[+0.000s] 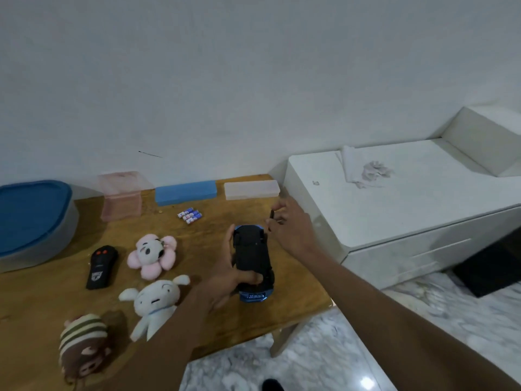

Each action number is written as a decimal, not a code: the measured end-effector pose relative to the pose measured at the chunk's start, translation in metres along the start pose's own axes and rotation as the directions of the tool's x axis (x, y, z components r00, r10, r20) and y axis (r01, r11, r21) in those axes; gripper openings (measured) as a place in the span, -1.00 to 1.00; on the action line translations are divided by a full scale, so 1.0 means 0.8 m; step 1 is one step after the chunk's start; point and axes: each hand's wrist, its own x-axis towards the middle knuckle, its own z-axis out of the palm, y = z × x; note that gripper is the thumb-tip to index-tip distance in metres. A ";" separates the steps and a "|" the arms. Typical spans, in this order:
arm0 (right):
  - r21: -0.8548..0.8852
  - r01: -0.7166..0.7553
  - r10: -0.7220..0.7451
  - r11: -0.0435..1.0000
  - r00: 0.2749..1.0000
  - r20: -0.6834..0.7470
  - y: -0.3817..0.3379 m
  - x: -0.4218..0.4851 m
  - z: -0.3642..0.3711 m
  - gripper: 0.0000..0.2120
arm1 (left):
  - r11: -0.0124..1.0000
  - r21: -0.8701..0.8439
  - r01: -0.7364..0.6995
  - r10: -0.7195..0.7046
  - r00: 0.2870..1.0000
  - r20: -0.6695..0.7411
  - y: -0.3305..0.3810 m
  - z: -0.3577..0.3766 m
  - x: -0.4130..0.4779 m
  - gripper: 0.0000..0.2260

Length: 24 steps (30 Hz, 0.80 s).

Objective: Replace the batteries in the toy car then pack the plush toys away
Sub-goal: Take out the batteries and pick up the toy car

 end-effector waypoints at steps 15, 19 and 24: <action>-0.216 -0.239 0.278 0.947 0.945 0.171 0.120 -0.009 -0.018 -0.83 | 0.996 -0.057 0.064 -0.068 0.994 -0.089 -0.053 0.041 0.007 0.09; -0.289 -0.279 0.344 0.916 0.916 0.205 0.149 -0.009 -0.012 -0.87 | 0.992 -0.093 0.080 -0.092 0.987 -0.132 -0.063 0.044 0.011 0.10; -0.353 -0.254 0.358 0.900 0.894 0.271 0.171 -0.006 -0.010 -0.91 | 0.987 -0.119 0.111 -0.130 0.977 -0.168 -0.067 0.053 0.010 0.09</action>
